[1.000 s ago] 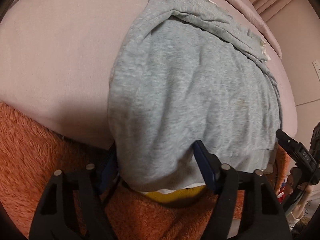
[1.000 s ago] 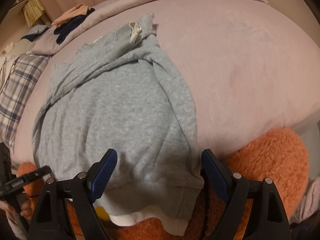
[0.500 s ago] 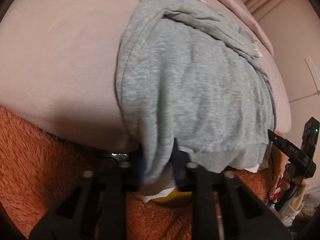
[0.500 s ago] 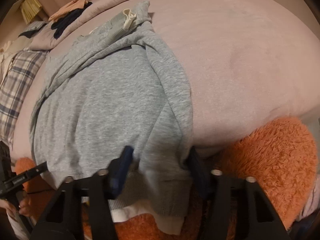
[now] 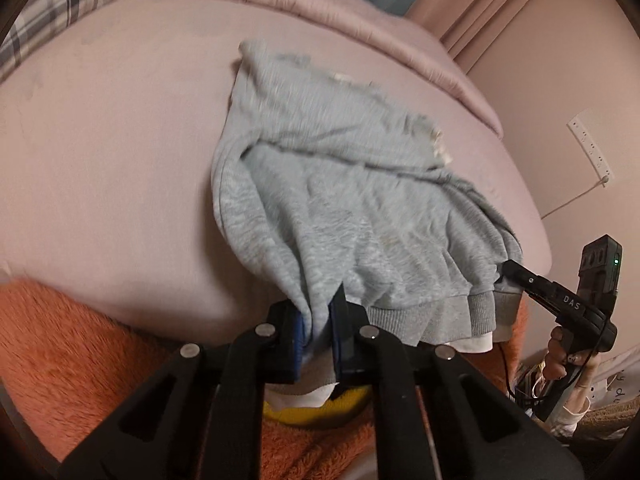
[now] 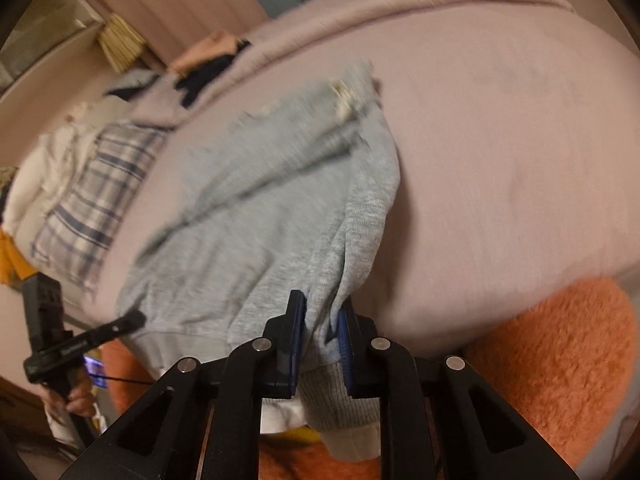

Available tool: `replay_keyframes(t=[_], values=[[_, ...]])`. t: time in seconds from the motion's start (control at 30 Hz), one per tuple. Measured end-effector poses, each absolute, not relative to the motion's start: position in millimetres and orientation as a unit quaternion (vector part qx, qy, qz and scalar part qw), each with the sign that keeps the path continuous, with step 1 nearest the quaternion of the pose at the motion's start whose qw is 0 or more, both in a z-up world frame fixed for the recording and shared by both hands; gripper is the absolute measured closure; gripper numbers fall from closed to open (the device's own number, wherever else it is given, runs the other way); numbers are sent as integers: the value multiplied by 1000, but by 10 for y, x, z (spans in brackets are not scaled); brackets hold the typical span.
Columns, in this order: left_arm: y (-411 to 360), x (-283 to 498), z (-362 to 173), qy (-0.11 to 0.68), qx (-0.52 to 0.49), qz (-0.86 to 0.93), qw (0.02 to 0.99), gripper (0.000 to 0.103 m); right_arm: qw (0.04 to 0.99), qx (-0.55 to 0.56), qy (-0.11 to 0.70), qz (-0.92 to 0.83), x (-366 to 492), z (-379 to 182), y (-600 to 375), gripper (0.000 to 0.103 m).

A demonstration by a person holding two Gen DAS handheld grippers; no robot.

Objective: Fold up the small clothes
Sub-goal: 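Lift the hem with both grippers and fold it toward the collar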

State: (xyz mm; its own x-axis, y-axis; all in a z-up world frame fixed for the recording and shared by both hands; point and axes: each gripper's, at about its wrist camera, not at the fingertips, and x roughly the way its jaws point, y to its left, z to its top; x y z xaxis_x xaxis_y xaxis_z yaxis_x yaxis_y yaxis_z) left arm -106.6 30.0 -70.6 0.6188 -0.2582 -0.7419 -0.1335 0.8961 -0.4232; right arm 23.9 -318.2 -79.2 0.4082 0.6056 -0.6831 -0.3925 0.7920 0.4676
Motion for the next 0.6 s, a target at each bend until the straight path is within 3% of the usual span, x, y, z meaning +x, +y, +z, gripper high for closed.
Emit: replay_keyframes(t=[0.23,0.6], values=[[205,-1060,-501,409,-218,-53,885,94,844,127,405,328,289,-514,-3049,86],[222,-1100,-363,401,-217,-57,888,93,835,154,395,352,266,-469,-3065,87]])
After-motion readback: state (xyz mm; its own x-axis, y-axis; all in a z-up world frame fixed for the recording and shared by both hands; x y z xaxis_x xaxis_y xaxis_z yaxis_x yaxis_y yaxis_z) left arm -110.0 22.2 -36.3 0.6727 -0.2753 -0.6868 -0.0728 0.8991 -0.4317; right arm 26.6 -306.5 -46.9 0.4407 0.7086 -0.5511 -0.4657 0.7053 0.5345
